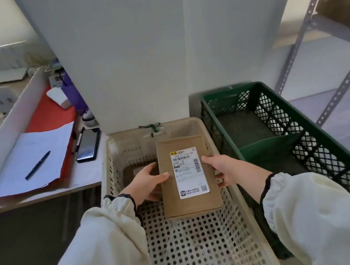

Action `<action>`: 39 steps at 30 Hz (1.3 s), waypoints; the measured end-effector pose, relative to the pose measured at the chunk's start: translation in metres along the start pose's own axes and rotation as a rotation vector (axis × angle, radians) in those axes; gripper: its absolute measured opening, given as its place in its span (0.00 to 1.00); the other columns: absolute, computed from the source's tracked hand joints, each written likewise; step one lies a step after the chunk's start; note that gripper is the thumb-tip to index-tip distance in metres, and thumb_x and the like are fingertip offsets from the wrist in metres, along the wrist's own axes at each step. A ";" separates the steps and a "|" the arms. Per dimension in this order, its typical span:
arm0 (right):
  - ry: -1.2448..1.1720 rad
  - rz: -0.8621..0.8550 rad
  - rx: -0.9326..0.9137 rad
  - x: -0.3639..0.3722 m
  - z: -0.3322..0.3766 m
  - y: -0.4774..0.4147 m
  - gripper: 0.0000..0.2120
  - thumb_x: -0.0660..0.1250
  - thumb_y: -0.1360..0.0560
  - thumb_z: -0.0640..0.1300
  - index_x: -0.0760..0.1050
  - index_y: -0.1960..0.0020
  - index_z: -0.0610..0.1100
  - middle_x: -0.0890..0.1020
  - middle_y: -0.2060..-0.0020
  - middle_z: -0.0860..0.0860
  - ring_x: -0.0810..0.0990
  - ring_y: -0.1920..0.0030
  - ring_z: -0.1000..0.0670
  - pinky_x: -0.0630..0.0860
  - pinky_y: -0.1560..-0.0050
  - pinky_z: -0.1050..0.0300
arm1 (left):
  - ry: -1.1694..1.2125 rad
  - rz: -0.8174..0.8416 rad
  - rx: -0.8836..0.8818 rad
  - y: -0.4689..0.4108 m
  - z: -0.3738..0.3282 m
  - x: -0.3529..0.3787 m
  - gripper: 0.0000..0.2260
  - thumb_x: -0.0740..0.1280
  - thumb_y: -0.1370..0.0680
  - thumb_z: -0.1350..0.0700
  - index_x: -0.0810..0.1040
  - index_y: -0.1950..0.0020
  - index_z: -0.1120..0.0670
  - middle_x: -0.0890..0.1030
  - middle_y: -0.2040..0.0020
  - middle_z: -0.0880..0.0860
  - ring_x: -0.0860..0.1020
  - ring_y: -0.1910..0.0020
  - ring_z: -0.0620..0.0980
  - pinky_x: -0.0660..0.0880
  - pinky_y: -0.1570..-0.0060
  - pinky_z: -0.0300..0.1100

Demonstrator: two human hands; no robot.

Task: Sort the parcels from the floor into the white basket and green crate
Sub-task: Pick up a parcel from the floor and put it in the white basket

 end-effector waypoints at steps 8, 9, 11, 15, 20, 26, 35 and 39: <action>-0.050 -0.033 0.088 0.012 -0.047 -0.071 0.10 0.63 0.22 0.53 0.70 0.43 0.50 0.79 0.52 0.47 0.78 0.51 0.43 0.75 0.45 0.40 | 0.068 0.042 -0.097 -0.068 0.074 0.022 0.34 0.73 0.27 0.52 0.59 0.25 0.45 0.80 0.45 0.53 0.81 0.50 0.54 0.80 0.54 0.55; -0.040 -0.030 0.090 0.016 -0.054 -0.081 0.13 0.62 0.22 0.53 0.70 0.40 0.49 0.79 0.48 0.46 0.78 0.48 0.42 0.73 0.42 0.39 | 0.076 0.042 -0.107 -0.075 0.085 0.024 0.34 0.73 0.27 0.52 0.60 0.25 0.45 0.80 0.46 0.53 0.81 0.50 0.54 0.80 0.55 0.54; 0.001 -0.041 0.097 0.024 -0.069 -0.100 0.19 0.59 0.20 0.52 0.66 0.32 0.46 0.77 0.39 0.45 0.75 0.43 0.42 0.70 0.37 0.41 | 0.102 0.038 -0.123 -0.089 0.107 0.030 0.34 0.73 0.26 0.53 0.60 0.25 0.46 0.81 0.47 0.52 0.81 0.51 0.54 0.80 0.53 0.55; 0.107 -0.118 0.096 0.030 -0.101 -0.137 0.23 0.54 0.18 0.46 0.59 0.26 0.39 0.69 0.31 0.41 0.68 0.33 0.40 0.67 0.33 0.46 | 0.154 0.021 -0.174 -0.106 0.148 0.044 0.32 0.73 0.26 0.54 0.62 0.26 0.48 0.80 0.46 0.52 0.82 0.52 0.53 0.80 0.60 0.51; 0.130 -0.211 0.156 0.036 -0.150 -0.158 0.25 0.52 0.20 0.39 0.53 0.24 0.44 0.64 0.28 0.43 0.66 0.30 0.40 0.67 0.33 0.46 | 0.148 0.052 -0.190 -0.118 0.182 0.065 0.25 0.73 0.27 0.55 0.68 0.32 0.51 0.80 0.44 0.51 0.81 0.48 0.51 0.80 0.57 0.49; 0.319 -0.321 0.083 0.033 -0.162 -0.153 0.24 0.51 0.19 0.43 0.52 0.24 0.43 0.63 0.27 0.45 0.66 0.30 0.43 0.66 0.34 0.49 | 0.183 0.070 -0.174 -0.119 0.187 0.067 0.22 0.74 0.28 0.54 0.70 0.36 0.50 0.80 0.47 0.50 0.80 0.50 0.49 0.79 0.60 0.45; 0.483 -0.447 0.110 0.022 -0.167 -0.140 0.23 0.49 0.19 0.45 0.54 0.25 0.44 0.66 0.30 0.45 0.67 0.32 0.42 0.69 0.35 0.46 | 0.183 0.171 -0.233 -0.117 0.202 0.080 0.20 0.75 0.29 0.52 0.73 0.39 0.50 0.83 0.48 0.52 0.83 0.53 0.51 0.79 0.61 0.45; 0.499 -0.449 0.121 0.026 -0.167 -0.143 0.23 0.51 0.19 0.46 0.53 0.25 0.45 0.64 0.29 0.44 0.66 0.31 0.41 0.68 0.34 0.43 | 0.195 0.159 -0.260 -0.120 0.209 0.084 0.19 0.74 0.28 0.52 0.73 0.41 0.48 0.82 0.48 0.52 0.83 0.54 0.51 0.80 0.62 0.44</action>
Point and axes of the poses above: each hand's wrist, its own y-axis away from the middle knuckle, its own x-axis out of the palm, z = x × y, the point moved 8 cm from there along -y, towards the middle knuckle
